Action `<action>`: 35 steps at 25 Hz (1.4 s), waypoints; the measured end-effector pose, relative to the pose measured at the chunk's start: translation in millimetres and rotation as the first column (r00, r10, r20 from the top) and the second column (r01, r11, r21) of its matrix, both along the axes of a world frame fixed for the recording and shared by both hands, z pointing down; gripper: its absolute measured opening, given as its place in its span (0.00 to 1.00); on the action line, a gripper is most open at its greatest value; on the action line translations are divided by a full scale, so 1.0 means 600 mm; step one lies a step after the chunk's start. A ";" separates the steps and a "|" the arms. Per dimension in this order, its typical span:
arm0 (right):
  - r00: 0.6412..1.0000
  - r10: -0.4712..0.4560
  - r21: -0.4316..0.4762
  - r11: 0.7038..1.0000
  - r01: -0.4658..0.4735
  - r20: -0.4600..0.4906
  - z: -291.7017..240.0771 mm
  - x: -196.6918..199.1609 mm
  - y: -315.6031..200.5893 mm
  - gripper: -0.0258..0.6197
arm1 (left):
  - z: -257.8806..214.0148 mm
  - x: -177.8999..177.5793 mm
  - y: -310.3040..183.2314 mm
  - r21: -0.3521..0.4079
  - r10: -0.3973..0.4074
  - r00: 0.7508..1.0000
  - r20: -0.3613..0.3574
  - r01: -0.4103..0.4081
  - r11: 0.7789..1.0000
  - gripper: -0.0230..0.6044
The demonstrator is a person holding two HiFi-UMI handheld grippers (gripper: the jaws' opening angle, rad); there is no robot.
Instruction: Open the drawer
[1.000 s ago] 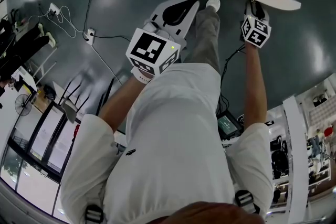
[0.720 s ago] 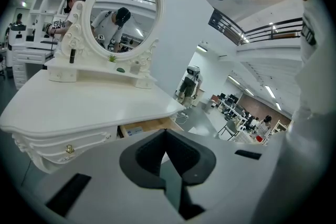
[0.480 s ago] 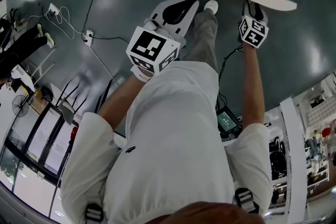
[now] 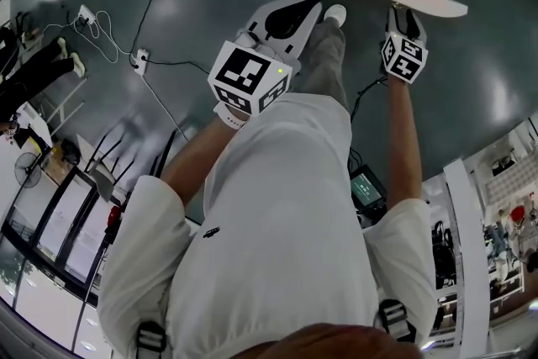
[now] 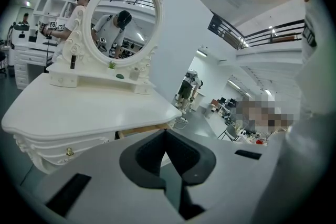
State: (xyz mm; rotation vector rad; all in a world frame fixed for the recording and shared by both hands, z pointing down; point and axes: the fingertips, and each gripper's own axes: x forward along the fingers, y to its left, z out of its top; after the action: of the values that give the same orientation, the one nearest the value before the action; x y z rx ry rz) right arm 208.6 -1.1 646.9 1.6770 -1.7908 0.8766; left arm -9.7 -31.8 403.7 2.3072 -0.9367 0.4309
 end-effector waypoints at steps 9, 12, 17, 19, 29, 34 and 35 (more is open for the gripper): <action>1.000 0.004 0.036 0.999 -0.004 0.021 -0.063 -0.004 0.005 0.34 | -0.016 -0.019 0.002 0.005 -0.029 0.999 -0.017 0.029 1.000 0.05; 1.000 0.006 0.071 0.997 -0.008 0.023 -0.093 -0.007 0.002 0.33 | -0.024 -0.024 0.005 0.011 -0.034 0.999 -0.022 0.034 0.999 0.05; 0.999 0.004 0.115 0.993 -0.008 0.041 -0.141 -0.021 -0.004 0.33 | -0.036 -0.033 0.004 0.024 -0.042 0.999 -0.031 0.043 0.999 0.05; 0.999 -0.004 0.135 0.991 -0.003 0.051 -0.164 -0.031 -0.008 0.33 | -0.043 -0.036 0.002 0.031 -0.044 0.998 -0.035 0.045 0.999 0.05; 0.997 -0.044 0.201 0.979 0.029 0.068 -0.251 -0.061 -0.005 0.33 | -0.081 -0.037 0.009 0.061 -0.032 0.998 -0.055 0.035 0.998 0.05; 0.996 -0.058 0.249 0.968 0.041 0.062 -0.301 -0.065 -0.001 0.33 | -0.099 -0.041 0.008 0.076 -0.033 0.997 -0.072 0.039 0.996 0.05; 0.996 -0.060 0.257 0.966 0.041 0.065 -0.311 -0.066 -0.001 0.33 | -0.103 -0.042 0.008 0.077 -0.037 0.996 -0.077 0.043 0.996 0.05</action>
State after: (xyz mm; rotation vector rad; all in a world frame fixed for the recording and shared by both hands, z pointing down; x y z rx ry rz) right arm 168.9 -1.7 460.0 1.7656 -2.0600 0.7169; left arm -35.2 -27.3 341.9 2.3541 -0.9767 0.2927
